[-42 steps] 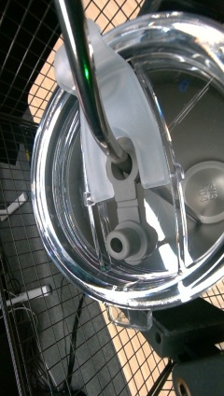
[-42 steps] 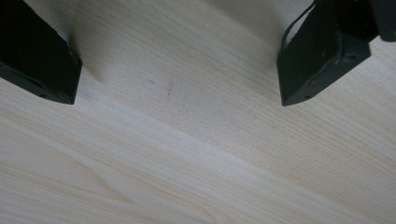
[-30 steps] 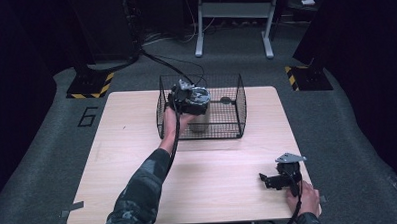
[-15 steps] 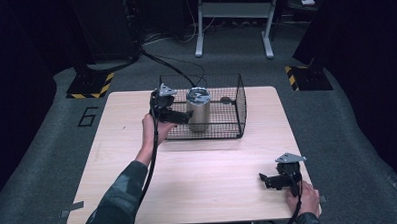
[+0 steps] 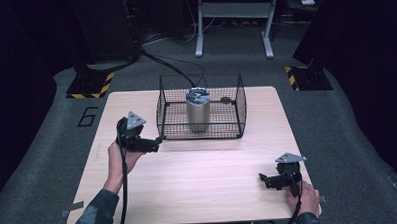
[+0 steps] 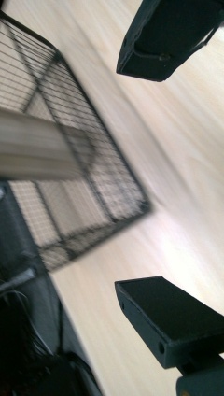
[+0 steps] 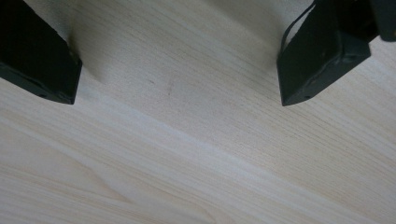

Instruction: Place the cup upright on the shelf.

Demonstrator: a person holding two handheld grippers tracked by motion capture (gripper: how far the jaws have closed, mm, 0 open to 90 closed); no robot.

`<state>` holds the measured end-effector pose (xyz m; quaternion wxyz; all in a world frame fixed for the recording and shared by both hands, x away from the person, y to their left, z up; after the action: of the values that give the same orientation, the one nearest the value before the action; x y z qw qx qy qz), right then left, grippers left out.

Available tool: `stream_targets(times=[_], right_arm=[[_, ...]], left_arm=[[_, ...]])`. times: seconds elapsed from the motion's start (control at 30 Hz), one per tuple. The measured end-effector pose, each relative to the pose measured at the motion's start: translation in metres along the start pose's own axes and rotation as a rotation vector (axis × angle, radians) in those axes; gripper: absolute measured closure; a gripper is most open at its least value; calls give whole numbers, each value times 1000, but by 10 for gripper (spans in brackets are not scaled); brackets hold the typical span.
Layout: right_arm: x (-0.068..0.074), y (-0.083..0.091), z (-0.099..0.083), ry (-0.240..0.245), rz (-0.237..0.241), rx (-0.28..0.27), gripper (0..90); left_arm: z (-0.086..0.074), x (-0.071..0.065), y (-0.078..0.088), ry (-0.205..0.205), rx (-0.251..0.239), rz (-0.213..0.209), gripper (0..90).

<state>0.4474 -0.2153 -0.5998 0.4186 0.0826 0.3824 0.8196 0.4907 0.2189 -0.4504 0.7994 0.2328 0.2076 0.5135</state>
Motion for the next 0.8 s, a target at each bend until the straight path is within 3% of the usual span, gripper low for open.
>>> stream_targets(times=[0.03, 0.17, 0.2, 0.27, 0.33, 0.47, 0.53, 0.63, 0.7, 0.8], right_arm=[[0, 0, 0, -1, 0, 0, 0], [0, 0, 0, 0, 0, 0, 0], [0, 0, 0, 0, 0, 0, 0], [0, 0, 0, 0, 0, 0, 0], [0, 0, 0, 0, 0, 0, 0], [0, 0, 0, 0, 0, 0, 0], [0, 0, 0, 0, 0, 0, 0], [0, 0, 0, 0, 0, 0, 0], [0, 0, 0, 0, 0, 1, 0], [0, 0, 0, 0, 0, 0, 0]], left_arm=[[0, 0, 0, 0, 0, 0, 1], [-44, 23, 8, 68, 18, 29, 1], [-44, 23, 8, 68, 18, 29, 1], [-60, 30, 9, 98, 29, 29, 1], [-87, 43, 10, 150, 47, 40, 1], [-119, 64, 10, 195, 75, 88, 2], [-125, 69, 10, 209, 75, 101, 2], [-146, 87, 8, 276, 70, 147, 9], [-155, 91, 6, 287, 89, 152, 2], [-164, 97, -1, 303, 107, 191, 17]])
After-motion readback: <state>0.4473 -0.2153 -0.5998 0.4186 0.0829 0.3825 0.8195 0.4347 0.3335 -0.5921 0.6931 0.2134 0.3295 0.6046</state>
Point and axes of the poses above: each handheld gripper's, and its own axes: y roughly backward along the jaws, z roughly out of its top, x roughly to its left, the point moved 10 cm from there along -y, roughly forward along the jaws, and after that the axes turned 15 degrees about y, right-handed, at the moved point
